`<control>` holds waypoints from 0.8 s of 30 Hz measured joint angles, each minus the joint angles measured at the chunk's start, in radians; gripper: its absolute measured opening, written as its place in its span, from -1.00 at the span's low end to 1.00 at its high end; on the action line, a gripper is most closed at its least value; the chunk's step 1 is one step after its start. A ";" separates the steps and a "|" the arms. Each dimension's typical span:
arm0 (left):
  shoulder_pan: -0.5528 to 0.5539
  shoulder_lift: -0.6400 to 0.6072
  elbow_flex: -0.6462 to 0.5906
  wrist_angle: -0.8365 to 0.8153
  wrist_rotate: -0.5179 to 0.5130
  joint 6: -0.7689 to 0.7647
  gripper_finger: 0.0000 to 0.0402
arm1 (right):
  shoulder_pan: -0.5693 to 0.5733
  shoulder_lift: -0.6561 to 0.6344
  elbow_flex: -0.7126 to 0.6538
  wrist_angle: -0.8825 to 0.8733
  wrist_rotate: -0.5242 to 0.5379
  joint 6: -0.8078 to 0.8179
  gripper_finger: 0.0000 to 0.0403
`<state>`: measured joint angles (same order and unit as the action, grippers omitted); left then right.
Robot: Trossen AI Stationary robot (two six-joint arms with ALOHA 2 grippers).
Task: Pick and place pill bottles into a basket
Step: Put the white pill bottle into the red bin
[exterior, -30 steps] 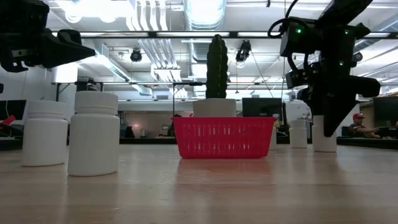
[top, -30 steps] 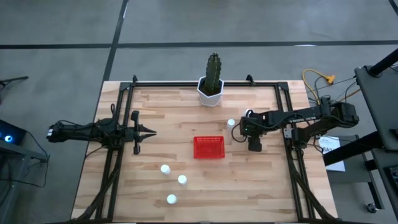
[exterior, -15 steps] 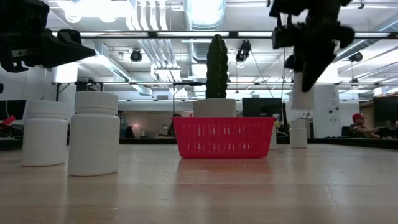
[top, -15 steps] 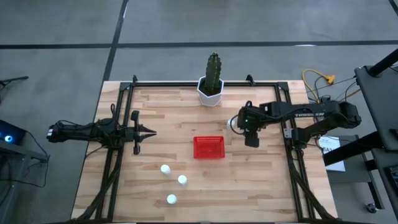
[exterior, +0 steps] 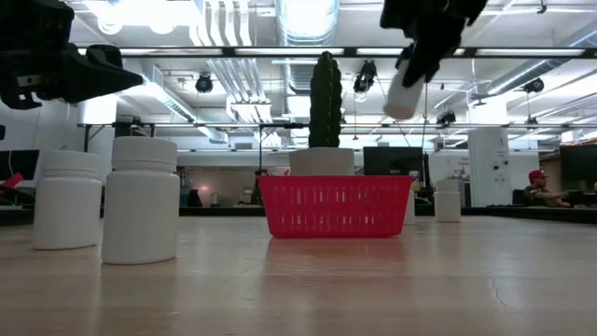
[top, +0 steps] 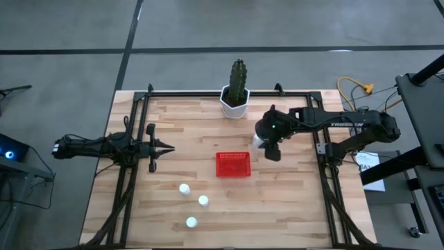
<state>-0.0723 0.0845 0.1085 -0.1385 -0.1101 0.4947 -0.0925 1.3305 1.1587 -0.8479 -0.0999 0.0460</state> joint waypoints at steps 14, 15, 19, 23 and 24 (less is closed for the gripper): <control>0.000 0.000 0.000 -0.001 0.000 0.000 -0.93 | 0.011 0.030 -0.032 0.091 -0.054 -0.012 -0.18; 0.000 -0.001 0.000 -0.001 0.000 0.000 -0.93 | 0.011 0.030 -0.031 0.124 -0.072 -0.016 -0.18; 0.000 0.000 0.000 -0.002 0.000 0.000 -0.93 | 0.017 0.043 -0.014 0.156 -0.088 -0.020 -0.18; 0.000 -0.001 0.000 -0.002 0.000 0.000 -0.93 | 0.018 0.067 -0.007 0.149 -0.083 -0.022 -0.18; 0.000 -0.002 0.000 -0.001 0.000 0.000 -0.93 | 0.018 0.075 -0.004 0.149 -0.083 -0.022 -0.18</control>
<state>-0.0723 0.0830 0.1085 -0.1394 -0.1101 0.4946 -0.0746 1.4052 1.1542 -0.6988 -0.1833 0.0236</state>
